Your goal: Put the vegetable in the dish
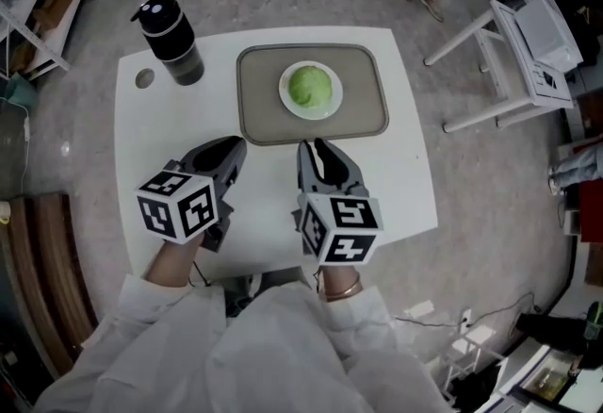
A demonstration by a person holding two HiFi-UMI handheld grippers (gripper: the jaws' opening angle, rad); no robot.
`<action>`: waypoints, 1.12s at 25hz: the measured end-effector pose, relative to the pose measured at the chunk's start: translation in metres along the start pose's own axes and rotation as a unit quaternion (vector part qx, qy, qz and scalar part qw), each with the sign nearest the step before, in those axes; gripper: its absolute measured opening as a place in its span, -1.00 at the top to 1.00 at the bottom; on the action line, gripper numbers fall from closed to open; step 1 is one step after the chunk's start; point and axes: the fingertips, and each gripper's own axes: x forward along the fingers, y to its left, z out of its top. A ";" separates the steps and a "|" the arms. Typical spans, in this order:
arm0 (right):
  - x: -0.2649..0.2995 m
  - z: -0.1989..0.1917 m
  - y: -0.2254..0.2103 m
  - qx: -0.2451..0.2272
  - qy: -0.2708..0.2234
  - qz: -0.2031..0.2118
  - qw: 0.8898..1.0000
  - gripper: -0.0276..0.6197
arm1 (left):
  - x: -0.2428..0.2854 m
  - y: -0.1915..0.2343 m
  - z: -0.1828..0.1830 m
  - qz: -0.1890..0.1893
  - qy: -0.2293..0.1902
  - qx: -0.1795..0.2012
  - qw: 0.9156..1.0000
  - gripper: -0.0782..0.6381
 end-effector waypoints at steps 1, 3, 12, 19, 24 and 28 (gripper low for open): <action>-0.008 0.002 0.008 0.000 -0.007 0.003 1.000 0.64 | -0.011 -0.004 0.000 -0.004 -0.005 0.005 1.000 0.68; -0.022 0.003 0.026 -0.004 -0.018 0.010 1.000 0.64 | -0.034 -0.013 0.000 -0.008 -0.013 0.020 1.000 0.69; -0.080 -0.011 0.105 -0.019 -0.058 0.029 0.998 0.72 | -0.124 -0.035 -0.015 -0.026 -0.033 0.111 0.993 0.70; -0.108 -0.005 0.159 -0.035 -0.090 0.050 0.994 0.81 | -0.180 -0.036 -0.027 -0.043 -0.048 0.140 0.988 0.70; -0.120 -0.010 0.196 -0.028 -0.107 0.100 0.989 0.86 | -0.203 -0.033 -0.032 -0.055 -0.071 0.121 0.989 0.71; -0.118 -0.021 0.207 -0.035 -0.084 0.115 0.989 0.87 | -0.208 -0.035 -0.033 -0.054 -0.077 0.117 0.989 0.73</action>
